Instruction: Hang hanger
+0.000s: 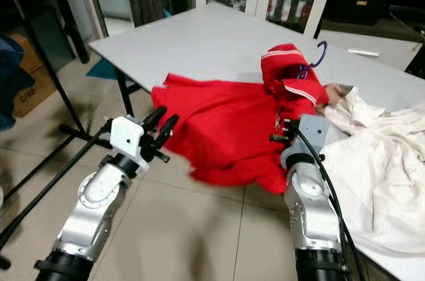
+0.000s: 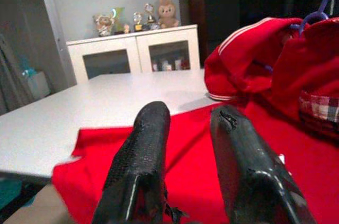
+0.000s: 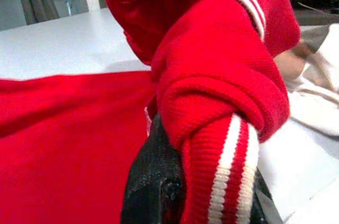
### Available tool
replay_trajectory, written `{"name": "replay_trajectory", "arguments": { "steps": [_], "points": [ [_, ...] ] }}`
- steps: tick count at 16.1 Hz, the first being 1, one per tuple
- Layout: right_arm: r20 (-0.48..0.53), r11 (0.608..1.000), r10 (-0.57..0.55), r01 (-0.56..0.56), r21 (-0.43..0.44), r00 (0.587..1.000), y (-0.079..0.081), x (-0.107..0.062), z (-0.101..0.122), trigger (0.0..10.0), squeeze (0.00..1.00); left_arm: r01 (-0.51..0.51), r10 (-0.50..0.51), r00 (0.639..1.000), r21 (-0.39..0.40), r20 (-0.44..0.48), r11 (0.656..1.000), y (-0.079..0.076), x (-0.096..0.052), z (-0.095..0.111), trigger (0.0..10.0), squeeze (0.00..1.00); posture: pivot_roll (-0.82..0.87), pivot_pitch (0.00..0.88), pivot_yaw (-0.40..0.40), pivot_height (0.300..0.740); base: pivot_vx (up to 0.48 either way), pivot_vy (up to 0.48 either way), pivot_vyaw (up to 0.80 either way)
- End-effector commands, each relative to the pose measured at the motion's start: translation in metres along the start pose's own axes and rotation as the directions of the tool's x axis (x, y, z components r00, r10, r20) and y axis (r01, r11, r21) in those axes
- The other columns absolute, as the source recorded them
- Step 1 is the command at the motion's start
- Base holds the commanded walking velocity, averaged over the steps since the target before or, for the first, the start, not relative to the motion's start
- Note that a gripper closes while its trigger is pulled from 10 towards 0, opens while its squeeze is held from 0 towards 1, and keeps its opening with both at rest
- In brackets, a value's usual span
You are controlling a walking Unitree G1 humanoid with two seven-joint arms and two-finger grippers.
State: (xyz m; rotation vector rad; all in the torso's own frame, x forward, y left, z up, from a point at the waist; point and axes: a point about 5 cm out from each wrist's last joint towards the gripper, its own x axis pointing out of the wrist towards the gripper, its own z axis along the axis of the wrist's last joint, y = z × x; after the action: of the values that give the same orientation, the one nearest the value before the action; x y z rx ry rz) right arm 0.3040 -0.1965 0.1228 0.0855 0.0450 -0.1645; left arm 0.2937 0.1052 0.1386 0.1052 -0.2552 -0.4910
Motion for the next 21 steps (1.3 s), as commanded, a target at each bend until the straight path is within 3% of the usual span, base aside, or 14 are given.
{"name": "replay_trajectory", "arguments": {
  "steps": [1, 14, 21],
  "points": [
    [0.022, 1.000, -0.002, 0.002, -0.010, 1.000, -0.002, 0.000, 0.006, 10.0, 0.00, 0.011, -0.011, 1.000, 0.007, -0.003, 1.000, -0.001, 0.003, 0.002, 10.0, 0.00, 0.01, 0.066, 0.003, 0.740, 0.428, 0.000, 0.00],
    [-0.008, 0.997, 0.077, -0.077, 0.009, 0.997, 0.011, 0.000, 0.000, 10.0, 0.00, 0.011, -0.011, 1.000, 0.017, -0.014, 1.000, 0.002, 0.003, 0.000, 10.0, 0.00, 0.03, 0.057, 0.009, 0.740, 0.422, 0.000, 0.00],
    [0.010, 0.999, -0.022, 0.022, -0.023, 1.000, -0.003, 0.002, 0.003, 10.0, 0.00, 0.014, -0.013, 1.000, 0.024, -0.024, 1.000, 0.001, 0.005, -0.002, 10.0, 0.00, 0.03, 0.051, 0.008, 0.740, 0.422, 0.000, 0.00]
  ]
}}
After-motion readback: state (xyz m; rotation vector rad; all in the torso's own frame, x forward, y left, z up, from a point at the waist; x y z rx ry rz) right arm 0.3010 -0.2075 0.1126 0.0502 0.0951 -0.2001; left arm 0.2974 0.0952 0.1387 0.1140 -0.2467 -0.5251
